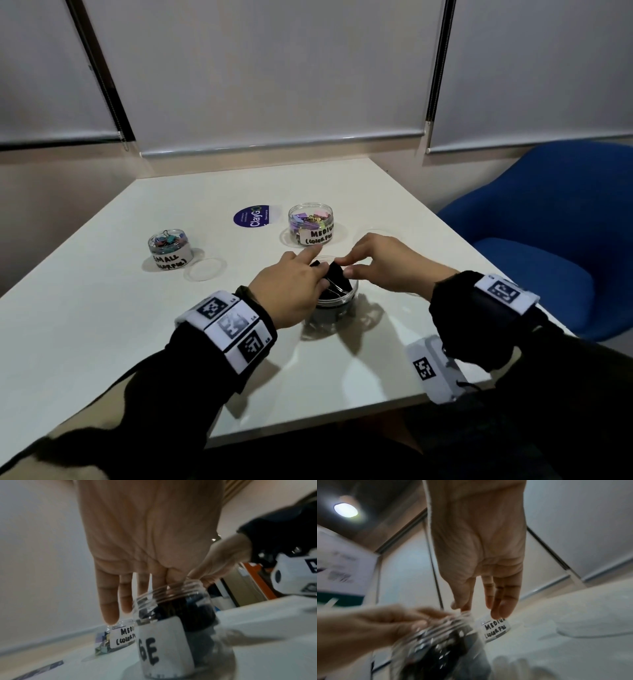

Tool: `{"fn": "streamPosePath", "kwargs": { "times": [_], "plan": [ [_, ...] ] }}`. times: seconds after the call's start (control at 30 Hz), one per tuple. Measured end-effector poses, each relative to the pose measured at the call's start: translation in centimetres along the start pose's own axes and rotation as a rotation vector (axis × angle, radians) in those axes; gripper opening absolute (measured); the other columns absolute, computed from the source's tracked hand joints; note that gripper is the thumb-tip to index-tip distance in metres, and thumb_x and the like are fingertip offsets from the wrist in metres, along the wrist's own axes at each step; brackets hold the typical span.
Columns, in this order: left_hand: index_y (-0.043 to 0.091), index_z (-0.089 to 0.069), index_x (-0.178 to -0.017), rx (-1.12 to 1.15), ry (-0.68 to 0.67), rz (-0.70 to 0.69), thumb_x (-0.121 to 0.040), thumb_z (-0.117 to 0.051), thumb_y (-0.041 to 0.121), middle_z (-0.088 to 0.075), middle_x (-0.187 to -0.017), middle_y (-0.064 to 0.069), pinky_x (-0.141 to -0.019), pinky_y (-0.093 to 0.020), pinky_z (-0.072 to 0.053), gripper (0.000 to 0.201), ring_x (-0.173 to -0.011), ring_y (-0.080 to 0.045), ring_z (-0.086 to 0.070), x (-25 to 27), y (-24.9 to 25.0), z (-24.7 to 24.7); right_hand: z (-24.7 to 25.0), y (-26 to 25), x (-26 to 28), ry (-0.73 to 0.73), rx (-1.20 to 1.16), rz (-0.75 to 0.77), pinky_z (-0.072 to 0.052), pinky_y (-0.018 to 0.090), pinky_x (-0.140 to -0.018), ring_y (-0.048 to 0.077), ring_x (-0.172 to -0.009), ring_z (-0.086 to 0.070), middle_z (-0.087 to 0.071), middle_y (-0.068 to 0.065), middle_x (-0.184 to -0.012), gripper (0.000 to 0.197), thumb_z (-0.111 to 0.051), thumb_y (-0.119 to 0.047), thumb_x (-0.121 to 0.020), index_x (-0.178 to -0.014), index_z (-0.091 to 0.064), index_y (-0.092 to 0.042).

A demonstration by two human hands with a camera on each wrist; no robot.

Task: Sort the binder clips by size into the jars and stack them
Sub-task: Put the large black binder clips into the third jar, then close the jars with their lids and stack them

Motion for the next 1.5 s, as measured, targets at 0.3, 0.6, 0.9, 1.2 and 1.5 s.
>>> {"fn": "streamPosePath", "kwargs": {
  "times": [0.3,0.6,0.9,1.2,1.5],
  "plan": [
    [0.021,-0.029,-0.149,0.298,0.011,0.077,-0.072,-0.057,0.076,-0.041,-0.147,-0.001,-0.107,-0.037,-0.037,0.098,-0.129,-0.018,-0.043,0.5,-2.2,0.3,3.2,6.4,-0.2,-0.076,0.297,-0.341,-0.041,0.030,-0.088,0.022,-0.104,-0.052,-0.055,0.006,-0.124,0.086,-0.082,-0.042,-0.070,-0.139,-0.037,-0.020],
    [0.021,-0.025,-0.150,0.378,-0.039,0.090,-0.065,-0.078,0.061,-0.045,-0.144,-0.002,-0.102,-0.024,-0.033,0.108,-0.130,-0.016,-0.042,0.2,-3.9,-0.8,1.9,8.2,-0.8,-0.205,0.398,-0.465,-0.048,0.037,-0.087,0.027,-0.110,-0.054,-0.042,0.005,-0.127,0.103,-0.082,-0.053,-0.057,-0.142,-0.029,-0.032],
    [0.021,-0.036,-0.147,0.577,0.082,0.136,-0.076,-0.066,0.062,-0.044,-0.145,-0.006,-0.099,-0.028,-0.038,0.088,-0.124,-0.019,-0.049,0.6,-3.8,0.0,2.2,2.6,-1.1,0.045,0.161,-0.199,-0.043,0.029,-0.069,0.025,-0.090,-0.057,-0.057,0.013,-0.109,0.072,-0.073,-0.062,-0.060,-0.120,-0.045,-0.033],
    [0.030,-0.063,-0.088,0.481,-0.143,0.229,-0.060,-0.087,0.047,-0.068,-0.081,0.013,-0.060,-0.008,-0.042,0.041,-0.078,-0.007,-0.063,0.6,-4.4,-1.7,1.3,-4.1,1.0,0.410,-0.330,0.113,-0.042,0.020,-0.058,0.009,-0.070,-0.051,-0.052,-0.008,-0.083,0.069,-0.086,-0.047,-0.058,-0.096,-0.038,-0.017],
    [0.022,-0.070,-0.097,0.342,-0.189,0.266,-0.058,-0.088,0.036,-0.072,-0.087,0.003,-0.068,-0.025,-0.052,0.045,-0.079,-0.014,-0.066,0.6,-5.0,-2.8,-1.9,-3.3,1.0,0.054,0.019,0.185,-0.034,0.016,-0.063,0.000,-0.079,-0.046,-0.048,-0.010,-0.096,0.054,-0.079,-0.058,-0.063,-0.088,-0.045,-0.025]
  ]
}}
Point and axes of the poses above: each hand's wrist, its own x-axis away from the middle knuckle, its own z-axis out of the back of the hand, y = z × x, the point moved 5 cm from there along -x, towards the middle knuckle
